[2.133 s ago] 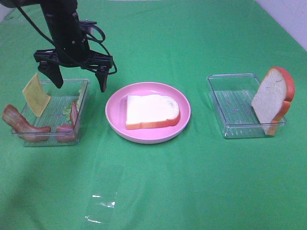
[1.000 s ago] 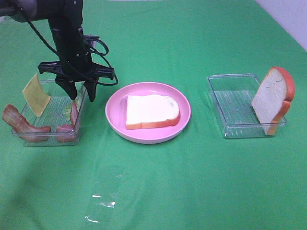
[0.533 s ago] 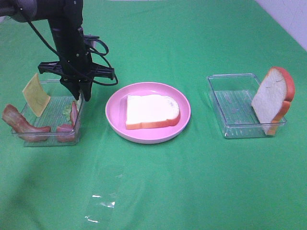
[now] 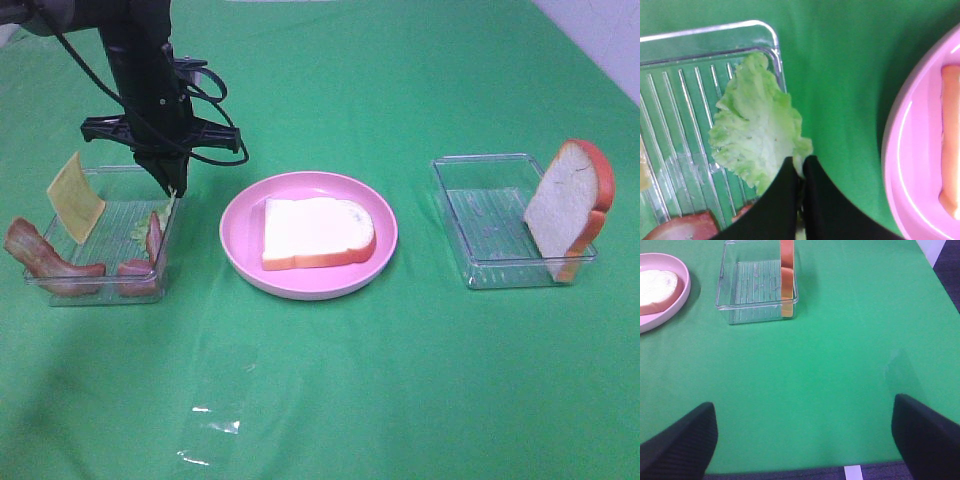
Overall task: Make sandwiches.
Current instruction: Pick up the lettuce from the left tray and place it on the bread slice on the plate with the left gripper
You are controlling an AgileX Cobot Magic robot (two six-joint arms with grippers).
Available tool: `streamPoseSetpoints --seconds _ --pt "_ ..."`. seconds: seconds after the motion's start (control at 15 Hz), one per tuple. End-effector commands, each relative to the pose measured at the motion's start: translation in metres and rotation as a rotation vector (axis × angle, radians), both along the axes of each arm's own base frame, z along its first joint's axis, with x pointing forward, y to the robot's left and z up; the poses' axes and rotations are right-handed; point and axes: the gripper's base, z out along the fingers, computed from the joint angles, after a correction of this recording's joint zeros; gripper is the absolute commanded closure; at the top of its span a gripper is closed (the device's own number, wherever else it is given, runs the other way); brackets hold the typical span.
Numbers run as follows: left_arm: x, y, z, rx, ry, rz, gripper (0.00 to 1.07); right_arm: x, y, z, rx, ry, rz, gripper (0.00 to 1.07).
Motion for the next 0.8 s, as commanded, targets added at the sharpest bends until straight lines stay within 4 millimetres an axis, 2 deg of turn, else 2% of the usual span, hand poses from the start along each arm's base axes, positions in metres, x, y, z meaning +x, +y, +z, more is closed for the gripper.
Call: streamPoseSetpoints --seconds 0.07,0.2,0.27,0.53,0.6,0.67,0.8 --pt "-0.005 -0.001 0.004 0.008 0.044 -0.014 1.07 -0.004 0.0 -0.001 -0.006 -0.037 0.006 0.18" --pt "-0.006 0.0 0.01 0.014 0.037 -0.02 1.07 -0.004 0.0 -0.001 -0.006 -0.037 0.006 0.18" --pt "-0.006 0.001 0.019 0.006 0.015 -0.02 1.07 -0.004 0.0 -0.001 -0.006 -0.037 0.006 0.18" --pt "-0.015 -0.003 0.07 -0.065 -0.083 -0.035 1.07 -0.004 0.0 -0.001 -0.006 -0.037 0.006 0.18" --pt "-0.019 -0.008 0.082 -0.09 -0.11 -0.054 1.07 -0.004 0.0 -0.001 -0.006 -0.037 0.006 0.18" --pt "-0.025 -0.022 0.096 -0.14 -0.146 -0.098 1.07 -0.004 0.0 -0.001 -0.006 -0.037 0.006 0.18" --pt "-0.033 -0.046 0.108 -0.234 -0.168 -0.167 1.07 -0.004 0.0 -0.001 -0.006 -0.037 0.007 0.18"
